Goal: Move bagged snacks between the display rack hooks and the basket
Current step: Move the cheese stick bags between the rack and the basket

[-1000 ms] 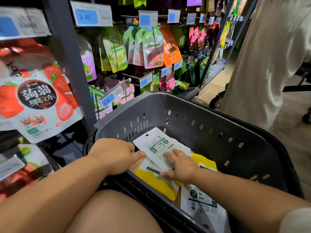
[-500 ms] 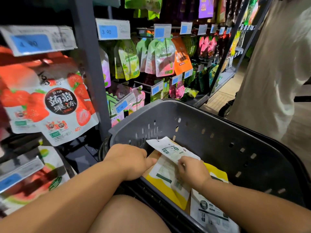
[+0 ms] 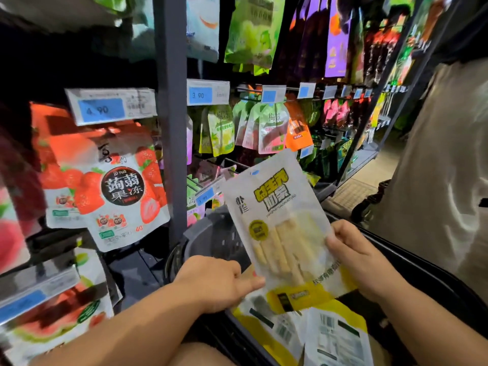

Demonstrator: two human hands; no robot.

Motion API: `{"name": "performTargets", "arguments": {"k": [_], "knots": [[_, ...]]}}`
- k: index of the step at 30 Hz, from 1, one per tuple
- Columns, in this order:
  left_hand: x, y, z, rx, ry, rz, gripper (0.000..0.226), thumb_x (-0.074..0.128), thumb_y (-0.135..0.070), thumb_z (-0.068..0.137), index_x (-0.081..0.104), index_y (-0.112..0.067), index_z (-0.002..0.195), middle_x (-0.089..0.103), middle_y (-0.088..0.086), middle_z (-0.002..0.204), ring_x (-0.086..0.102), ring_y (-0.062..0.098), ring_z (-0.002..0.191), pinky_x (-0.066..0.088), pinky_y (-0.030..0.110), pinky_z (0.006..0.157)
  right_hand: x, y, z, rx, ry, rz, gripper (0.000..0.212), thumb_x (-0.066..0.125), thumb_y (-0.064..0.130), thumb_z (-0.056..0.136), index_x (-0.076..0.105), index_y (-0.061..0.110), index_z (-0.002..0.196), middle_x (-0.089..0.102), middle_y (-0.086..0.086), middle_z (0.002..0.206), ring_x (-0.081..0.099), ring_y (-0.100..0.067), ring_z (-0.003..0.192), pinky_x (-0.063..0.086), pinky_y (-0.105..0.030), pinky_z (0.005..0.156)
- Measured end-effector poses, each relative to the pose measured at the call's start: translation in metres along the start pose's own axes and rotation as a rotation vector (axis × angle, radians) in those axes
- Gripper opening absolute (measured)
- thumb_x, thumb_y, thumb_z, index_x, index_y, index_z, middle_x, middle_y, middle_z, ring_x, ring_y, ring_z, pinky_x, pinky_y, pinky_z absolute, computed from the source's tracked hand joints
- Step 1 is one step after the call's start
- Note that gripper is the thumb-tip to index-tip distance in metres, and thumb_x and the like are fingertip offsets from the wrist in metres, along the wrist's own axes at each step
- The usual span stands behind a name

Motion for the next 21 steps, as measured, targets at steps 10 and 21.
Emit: {"name": "performTargets", "arguments": {"k": [10,21], "knots": [[-0.014,0.014,-0.001,-0.023,-0.2,-0.488,0.087,0.018,-0.101,0.055,0.06,-0.051,0.112,0.067,-0.006,0.12,0.061,0.018,0.109,0.046,0.03,0.09,0.035,-0.005,0.012,0.015,0.096,0.254,0.012,0.059,0.02,0.094,0.052,0.01,0.094,0.064,0.001,0.077,0.06,-0.01,0.066,0.05,-0.021,0.059],[-0.004,0.005,0.001,-0.168,-0.293,-0.193,0.057,0.03,-0.079,0.081,0.049,-0.026,0.075,0.047,-0.006,0.065,0.051,0.023,0.071,0.038,0.032,0.062,-0.024,-0.12,0.016,0.803,0.222,-1.059,0.051,0.06,0.055,0.09,0.058,0.009,0.112,0.062,-0.008,0.116,0.058,-0.023,0.095,0.046,-0.031,0.077]]}}
Point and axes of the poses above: each hand's wrist, its own z-axis towards the middle knuckle, its own x-axis out of the palm, y = z × x, the point moved 1 cm from there along z, towards the middle knuckle
